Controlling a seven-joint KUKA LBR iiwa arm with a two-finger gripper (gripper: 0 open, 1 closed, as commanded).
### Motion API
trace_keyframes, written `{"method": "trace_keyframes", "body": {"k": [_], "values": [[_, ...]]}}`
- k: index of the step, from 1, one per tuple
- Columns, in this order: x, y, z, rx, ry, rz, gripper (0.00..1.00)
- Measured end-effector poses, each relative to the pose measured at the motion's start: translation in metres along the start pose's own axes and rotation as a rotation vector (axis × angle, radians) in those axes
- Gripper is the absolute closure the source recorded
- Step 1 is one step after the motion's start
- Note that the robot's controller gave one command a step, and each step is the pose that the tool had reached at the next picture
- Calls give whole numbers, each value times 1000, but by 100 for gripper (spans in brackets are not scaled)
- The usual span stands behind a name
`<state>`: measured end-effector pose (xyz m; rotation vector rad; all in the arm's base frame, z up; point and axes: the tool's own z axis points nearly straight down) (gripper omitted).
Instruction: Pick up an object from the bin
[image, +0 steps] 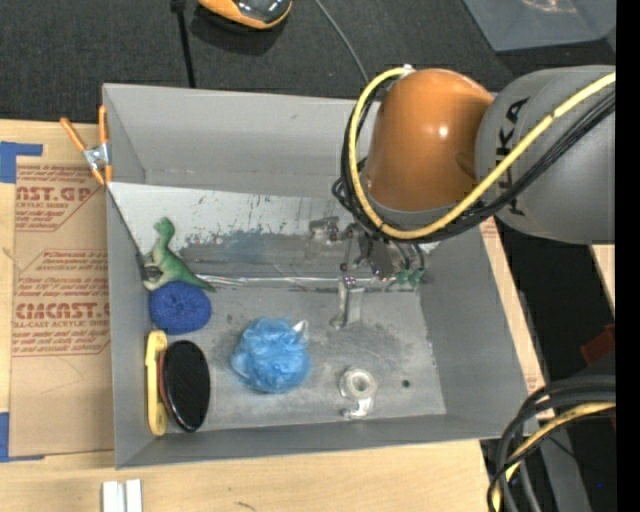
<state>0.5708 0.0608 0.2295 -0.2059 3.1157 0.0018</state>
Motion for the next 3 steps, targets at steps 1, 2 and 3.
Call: {"method": "trace_keyframes", "body": {"k": [1,2,3], "values": [[0,-1,60,-2,16,20,0],[-2,37,122,1,-1,-25,0],[-5,42,140,-5,8,-47,0]]}}
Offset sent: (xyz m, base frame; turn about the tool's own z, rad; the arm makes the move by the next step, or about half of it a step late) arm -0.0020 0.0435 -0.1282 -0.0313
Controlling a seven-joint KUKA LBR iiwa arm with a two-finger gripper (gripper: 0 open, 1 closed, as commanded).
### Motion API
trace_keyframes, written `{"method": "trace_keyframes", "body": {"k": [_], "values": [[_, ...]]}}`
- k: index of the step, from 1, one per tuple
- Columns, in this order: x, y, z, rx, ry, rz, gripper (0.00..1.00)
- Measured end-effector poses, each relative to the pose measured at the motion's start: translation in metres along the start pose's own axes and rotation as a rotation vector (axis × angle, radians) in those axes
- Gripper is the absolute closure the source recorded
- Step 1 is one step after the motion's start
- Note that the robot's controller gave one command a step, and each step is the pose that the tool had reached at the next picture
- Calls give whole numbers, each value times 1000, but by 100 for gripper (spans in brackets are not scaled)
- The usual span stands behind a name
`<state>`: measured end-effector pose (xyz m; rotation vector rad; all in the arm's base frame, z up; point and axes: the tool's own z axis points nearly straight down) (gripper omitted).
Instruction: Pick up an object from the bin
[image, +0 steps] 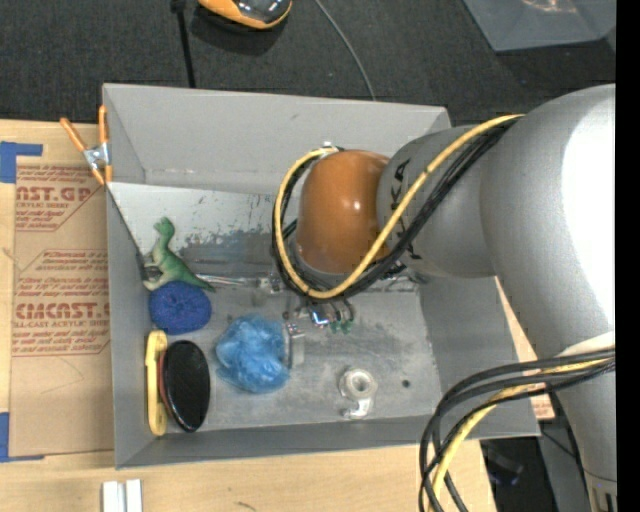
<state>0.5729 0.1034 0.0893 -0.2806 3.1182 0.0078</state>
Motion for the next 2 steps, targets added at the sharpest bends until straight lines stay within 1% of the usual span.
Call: {"method": "trace_keyframes", "body": {"k": [1,2], "values": [[11,-3,11,7,-7,-64,0],[15,25,19,-1,-3,-37,100]]}}
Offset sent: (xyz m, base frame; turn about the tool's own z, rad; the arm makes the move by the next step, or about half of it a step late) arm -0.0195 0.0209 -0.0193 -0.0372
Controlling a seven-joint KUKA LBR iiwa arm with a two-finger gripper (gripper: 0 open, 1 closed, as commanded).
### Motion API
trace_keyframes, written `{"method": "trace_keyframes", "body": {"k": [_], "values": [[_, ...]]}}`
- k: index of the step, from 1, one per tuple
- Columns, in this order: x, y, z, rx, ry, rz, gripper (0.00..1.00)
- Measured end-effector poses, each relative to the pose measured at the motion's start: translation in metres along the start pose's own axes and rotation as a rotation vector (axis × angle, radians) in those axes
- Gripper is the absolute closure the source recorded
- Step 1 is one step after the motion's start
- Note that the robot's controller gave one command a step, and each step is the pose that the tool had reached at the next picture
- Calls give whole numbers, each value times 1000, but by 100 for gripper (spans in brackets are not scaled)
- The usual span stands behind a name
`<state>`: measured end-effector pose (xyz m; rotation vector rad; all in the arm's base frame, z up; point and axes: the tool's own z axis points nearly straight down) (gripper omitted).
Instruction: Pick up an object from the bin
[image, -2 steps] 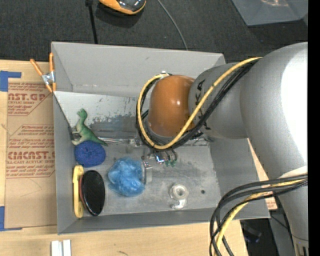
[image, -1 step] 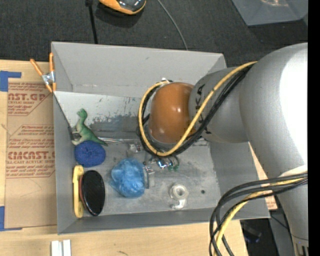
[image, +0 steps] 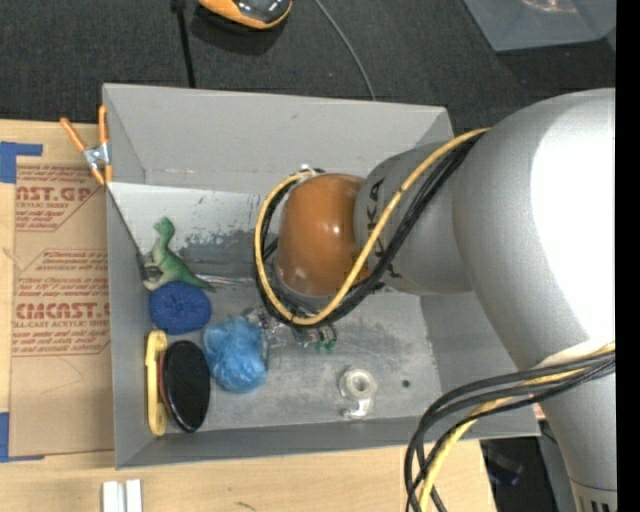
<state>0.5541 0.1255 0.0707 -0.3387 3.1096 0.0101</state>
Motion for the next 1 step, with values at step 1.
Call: {"method": "trace_keyframes", "body": {"k": [1], "values": [[0,0,0,0,0,1,100]]}}
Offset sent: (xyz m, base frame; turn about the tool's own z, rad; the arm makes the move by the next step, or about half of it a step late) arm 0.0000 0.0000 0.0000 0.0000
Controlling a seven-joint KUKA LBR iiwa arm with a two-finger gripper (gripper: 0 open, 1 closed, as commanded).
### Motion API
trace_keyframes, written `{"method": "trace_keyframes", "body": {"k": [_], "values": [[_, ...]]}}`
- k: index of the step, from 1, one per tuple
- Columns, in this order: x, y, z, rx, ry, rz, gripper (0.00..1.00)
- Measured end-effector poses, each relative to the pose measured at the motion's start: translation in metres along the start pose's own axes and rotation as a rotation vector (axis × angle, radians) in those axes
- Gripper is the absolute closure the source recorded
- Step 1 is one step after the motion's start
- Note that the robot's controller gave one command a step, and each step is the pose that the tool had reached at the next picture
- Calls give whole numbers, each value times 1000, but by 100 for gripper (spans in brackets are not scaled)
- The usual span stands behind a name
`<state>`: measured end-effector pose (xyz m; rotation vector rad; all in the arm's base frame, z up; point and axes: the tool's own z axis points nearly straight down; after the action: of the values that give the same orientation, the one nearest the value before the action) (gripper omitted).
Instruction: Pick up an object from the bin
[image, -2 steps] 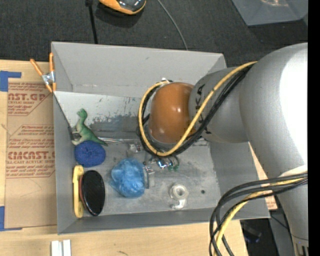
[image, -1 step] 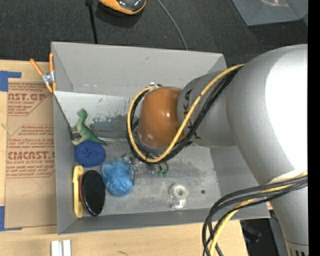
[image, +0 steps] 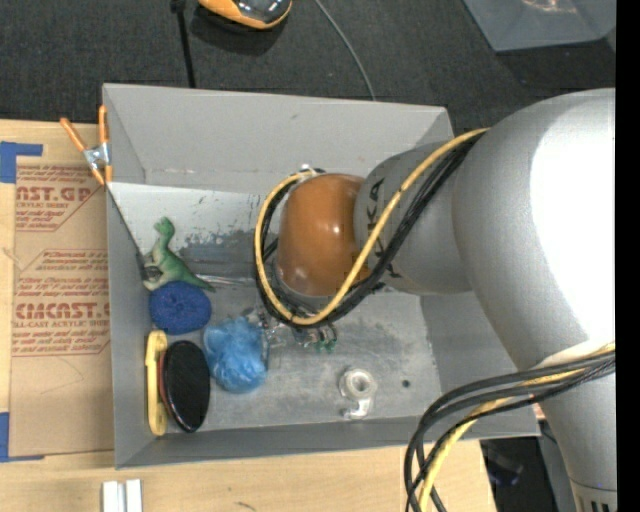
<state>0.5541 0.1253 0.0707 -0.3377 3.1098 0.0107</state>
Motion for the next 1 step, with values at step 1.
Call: {"method": "trace_keyframes", "body": {"k": [1], "values": [[0,0,0,0,0,0,100]]}}
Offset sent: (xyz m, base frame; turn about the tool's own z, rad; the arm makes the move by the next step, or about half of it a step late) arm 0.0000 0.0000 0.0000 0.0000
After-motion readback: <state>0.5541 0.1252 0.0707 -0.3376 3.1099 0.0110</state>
